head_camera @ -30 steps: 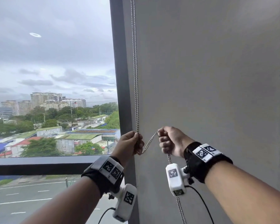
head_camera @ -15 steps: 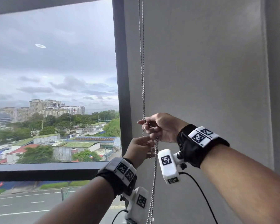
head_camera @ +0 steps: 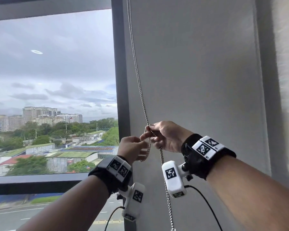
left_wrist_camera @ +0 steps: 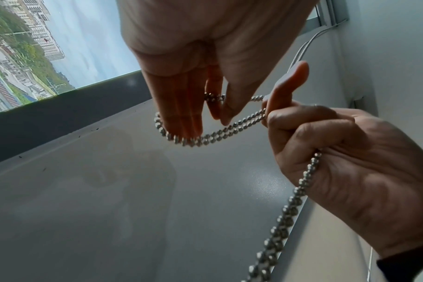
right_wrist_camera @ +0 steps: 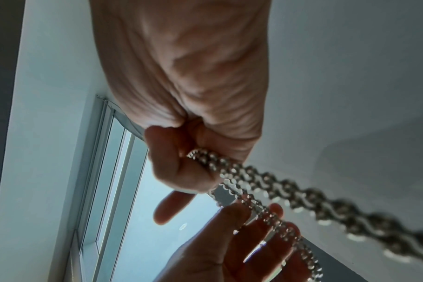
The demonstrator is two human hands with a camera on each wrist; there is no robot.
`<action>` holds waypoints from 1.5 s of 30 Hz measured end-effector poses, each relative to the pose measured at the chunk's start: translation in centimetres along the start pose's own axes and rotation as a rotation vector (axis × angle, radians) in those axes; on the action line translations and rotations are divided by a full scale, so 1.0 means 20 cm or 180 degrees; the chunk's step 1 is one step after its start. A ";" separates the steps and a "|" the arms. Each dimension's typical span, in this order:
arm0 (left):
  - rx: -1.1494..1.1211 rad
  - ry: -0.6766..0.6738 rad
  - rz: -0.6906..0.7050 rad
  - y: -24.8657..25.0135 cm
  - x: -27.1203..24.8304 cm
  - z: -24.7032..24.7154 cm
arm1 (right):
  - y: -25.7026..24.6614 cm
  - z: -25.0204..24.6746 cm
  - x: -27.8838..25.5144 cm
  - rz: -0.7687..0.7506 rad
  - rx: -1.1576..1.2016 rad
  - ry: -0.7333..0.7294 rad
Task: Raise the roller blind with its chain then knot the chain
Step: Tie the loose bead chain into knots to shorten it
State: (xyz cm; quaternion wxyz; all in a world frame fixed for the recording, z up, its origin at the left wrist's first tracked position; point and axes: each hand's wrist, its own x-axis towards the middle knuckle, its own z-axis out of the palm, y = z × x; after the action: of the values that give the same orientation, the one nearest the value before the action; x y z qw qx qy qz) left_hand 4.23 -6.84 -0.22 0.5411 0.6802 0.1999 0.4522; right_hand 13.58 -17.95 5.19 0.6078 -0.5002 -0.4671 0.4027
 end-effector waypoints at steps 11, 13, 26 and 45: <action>-0.0340 0.0031 0.0511 0.01 0.00 0.02 | 0.08 0.00 0.06 -0.0384 -0.0012 0.0580; -0.0868 -0.0157 0.0459 0.01 -0.01 0.02 | 0.09 -0.01 0.08 -0.0527 0.0070 0.0695; -0.0425 -0.0751 0.0093 -0.02 -0.05 0.03 | 0.16 -0.02 0.20 -0.0537 -0.0369 0.0820; -0.0040 -0.0382 0.0687 0.11 0.00 -0.07 | 0.16 -0.03 0.13 -0.0221 -0.0792 0.0495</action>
State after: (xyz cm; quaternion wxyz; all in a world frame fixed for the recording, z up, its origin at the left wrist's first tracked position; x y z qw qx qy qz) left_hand 2.50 -6.81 1.80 0.5046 0.7202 0.0899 0.4675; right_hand 14.79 -15.09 2.42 0.5890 -0.5849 -0.4818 0.2806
